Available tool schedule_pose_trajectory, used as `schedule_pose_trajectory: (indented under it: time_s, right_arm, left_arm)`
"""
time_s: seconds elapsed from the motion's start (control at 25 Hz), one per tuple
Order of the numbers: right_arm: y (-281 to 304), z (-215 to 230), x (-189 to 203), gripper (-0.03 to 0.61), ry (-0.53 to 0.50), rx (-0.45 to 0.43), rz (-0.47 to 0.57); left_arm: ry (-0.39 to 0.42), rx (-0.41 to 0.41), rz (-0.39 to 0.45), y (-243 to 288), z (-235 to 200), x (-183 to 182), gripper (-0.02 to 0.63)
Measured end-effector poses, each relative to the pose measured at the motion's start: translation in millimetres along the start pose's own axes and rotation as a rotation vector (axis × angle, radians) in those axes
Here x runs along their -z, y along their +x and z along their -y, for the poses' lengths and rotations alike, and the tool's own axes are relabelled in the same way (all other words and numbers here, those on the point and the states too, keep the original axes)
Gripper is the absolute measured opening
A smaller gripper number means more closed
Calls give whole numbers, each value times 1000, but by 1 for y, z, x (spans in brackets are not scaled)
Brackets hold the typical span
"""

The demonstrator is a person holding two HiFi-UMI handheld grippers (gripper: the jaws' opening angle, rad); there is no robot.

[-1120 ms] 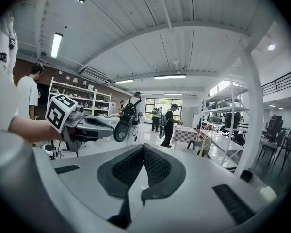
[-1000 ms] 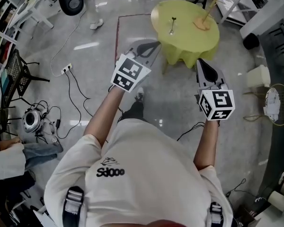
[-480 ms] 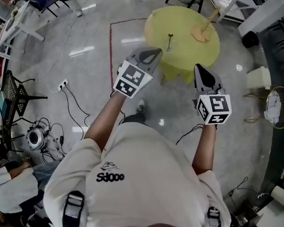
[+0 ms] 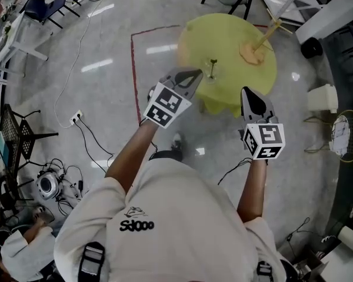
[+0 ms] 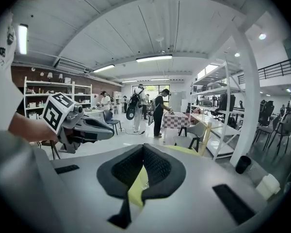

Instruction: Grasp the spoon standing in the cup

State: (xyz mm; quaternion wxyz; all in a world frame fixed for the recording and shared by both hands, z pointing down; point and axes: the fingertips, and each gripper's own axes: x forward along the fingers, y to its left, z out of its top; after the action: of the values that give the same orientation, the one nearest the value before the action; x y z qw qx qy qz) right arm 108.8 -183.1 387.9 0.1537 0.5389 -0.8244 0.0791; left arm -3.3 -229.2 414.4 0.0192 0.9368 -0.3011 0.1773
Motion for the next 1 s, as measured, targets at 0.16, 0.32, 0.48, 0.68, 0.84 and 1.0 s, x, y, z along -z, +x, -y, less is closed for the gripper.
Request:
schedule_pose_trajectory:
  time_s: [0.16, 0.32, 0.48, 0.68, 0.84, 1.0]
  right_arm:
    - [26, 2, 3, 22, 9, 18, -25]
    - [44, 6, 9, 21, 17, 28, -55]
    - [57, 13, 25, 23, 33, 19, -90]
    - [77, 23, 46, 21, 53, -20, -124]
    - [88, 41, 61, 21, 61, -52, -148]
    - [103, 52, 80, 21, 75, -86, -180]
  left_arm:
    - [-20, 34, -36, 15, -20, 18, 28]
    - [-49, 63, -67, 29, -33, 34, 28]
    - [-78, 89, -96, 47, -35, 49, 28]
    - [-112, 101, -147, 74, -36, 70, 29]
    - [-155, 100, -177, 103, -33, 80, 36]
    - [-198, 98, -227, 126, -31, 102, 81]
